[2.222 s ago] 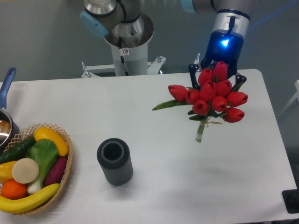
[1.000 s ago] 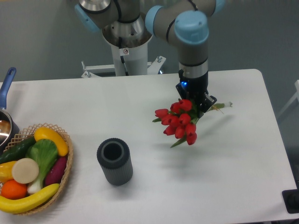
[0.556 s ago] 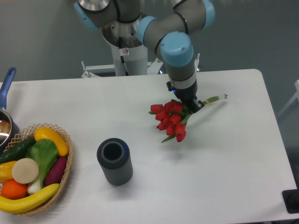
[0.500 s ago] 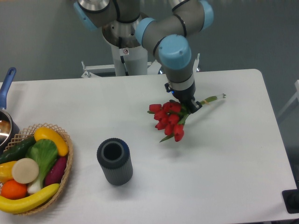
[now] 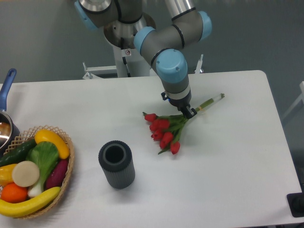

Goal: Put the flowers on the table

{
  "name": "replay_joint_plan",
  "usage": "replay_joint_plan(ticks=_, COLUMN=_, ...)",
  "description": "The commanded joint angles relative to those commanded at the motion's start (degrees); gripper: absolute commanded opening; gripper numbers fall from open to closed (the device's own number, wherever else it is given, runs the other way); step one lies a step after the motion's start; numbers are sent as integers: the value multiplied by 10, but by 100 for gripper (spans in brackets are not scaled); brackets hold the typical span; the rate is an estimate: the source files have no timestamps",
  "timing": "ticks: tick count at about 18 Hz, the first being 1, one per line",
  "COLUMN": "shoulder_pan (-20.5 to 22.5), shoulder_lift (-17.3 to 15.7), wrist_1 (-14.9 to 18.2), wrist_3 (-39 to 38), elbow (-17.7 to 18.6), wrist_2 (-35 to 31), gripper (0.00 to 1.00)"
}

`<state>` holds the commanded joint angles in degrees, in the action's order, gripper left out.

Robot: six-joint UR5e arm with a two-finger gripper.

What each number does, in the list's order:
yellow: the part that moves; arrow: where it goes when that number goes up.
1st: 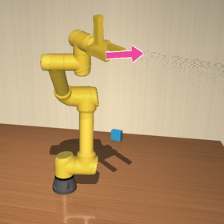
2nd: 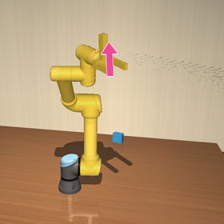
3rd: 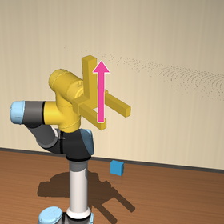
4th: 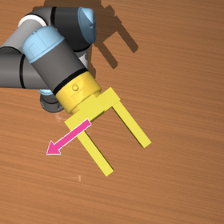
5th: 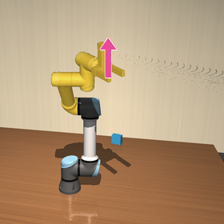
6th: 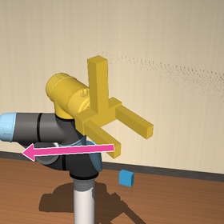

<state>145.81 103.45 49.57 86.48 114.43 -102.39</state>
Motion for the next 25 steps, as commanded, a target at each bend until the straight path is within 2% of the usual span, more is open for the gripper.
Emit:
replay_joint_plan(ticks=1, shoulder_pan=0, shoulder_lift=0, wrist_1=-1, wrist_3=1, elbow=-1, wrist_2=0, gripper=72)
replay_joint_plan(ticks=2, shoulder_pan=0, shoulder_lift=-2, wrist_1=-3, wrist_3=4, elbow=-3, wrist_2=1, gripper=100)
replay_joint_plan(ticks=4, shoulder_pan=-1, shoulder_lift=-11, wrist_1=-1, wrist_3=4, elbow=-12, wrist_2=9, gripper=100)
replay_joint_plan(ticks=9, shoulder_pan=9, shoulder_lift=-39, wrist_1=0, wrist_3=-19, elbow=-28, wrist_2=77, gripper=100)
replay_joint_plan(ticks=12, shoulder_pan=11, shoulder_lift=-46, wrist_1=1, wrist_3=-96, elbow=-65, wrist_2=97, gripper=100)
replay_joint_plan(ticks=16, shoulder_pan=25, shoulder_lift=-67, wrist_1=16, wrist_3=-99, elbow=-94, wrist_2=133, gripper=100)
replay_joint_plan(ticks=18, shoulder_pan=34, shoulder_lift=-74, wrist_1=54, wrist_3=-98, elbow=-117, wrist_2=144, gripper=100)
replay_joint_plan(ticks=20, shoulder_pan=49, shoulder_lift=-76, wrist_1=129, wrist_3=-86, elbow=-153, wrist_2=146, gripper=100)
replay_joint_plan(ticks=22, shoulder_pan=68, shoulder_lift=-79, wrist_1=194, wrist_3=-25, elbow=-183, wrist_2=146, gripper=100)
replay_joint_plan(ticks=23, shoulder_pan=83, shoulder_lift=-87, wrist_1=210, wrist_3=14, elbow=-186, wrist_2=149, gripper=100)
replay_joint_plan(ticks=25, shoulder_pan=119, shoulder_lift=-100, wrist_1=217, wrist_3=79, elbow=-185, wrist_2=181, gripper=100)
